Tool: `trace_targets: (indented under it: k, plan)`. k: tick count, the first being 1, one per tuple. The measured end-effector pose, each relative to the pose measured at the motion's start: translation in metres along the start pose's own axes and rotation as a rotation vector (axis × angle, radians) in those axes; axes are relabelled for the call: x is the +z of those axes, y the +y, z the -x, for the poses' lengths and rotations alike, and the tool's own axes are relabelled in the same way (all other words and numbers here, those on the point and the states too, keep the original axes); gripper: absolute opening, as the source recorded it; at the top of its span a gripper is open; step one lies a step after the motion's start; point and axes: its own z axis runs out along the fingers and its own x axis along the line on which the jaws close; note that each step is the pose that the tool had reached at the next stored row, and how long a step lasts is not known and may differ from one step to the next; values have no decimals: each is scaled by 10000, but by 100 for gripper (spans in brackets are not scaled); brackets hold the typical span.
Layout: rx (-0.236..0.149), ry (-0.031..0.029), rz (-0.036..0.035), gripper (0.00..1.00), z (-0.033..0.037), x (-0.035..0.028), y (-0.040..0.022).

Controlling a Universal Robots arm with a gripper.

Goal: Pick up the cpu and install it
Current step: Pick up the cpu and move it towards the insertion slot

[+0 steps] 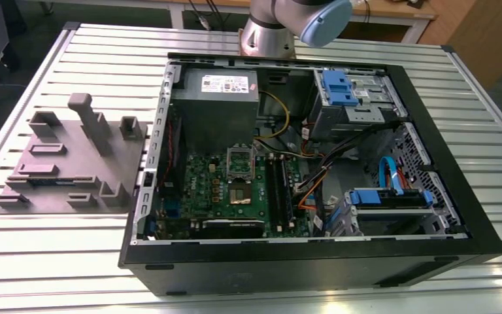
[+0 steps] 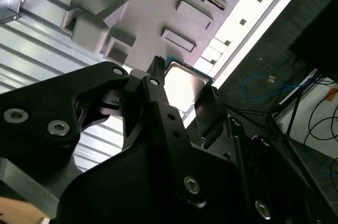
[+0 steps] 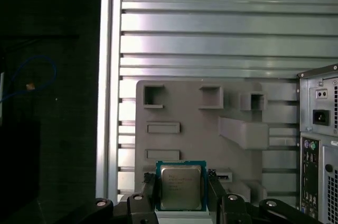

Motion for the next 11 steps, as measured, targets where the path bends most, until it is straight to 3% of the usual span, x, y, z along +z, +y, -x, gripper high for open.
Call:
trace_targets:
  k: [10, 11]
  plan:
    - [14, -5, -20, 47, 0, -50, 4]
    - [14, -1, -22, 47, 76, -53, 4]
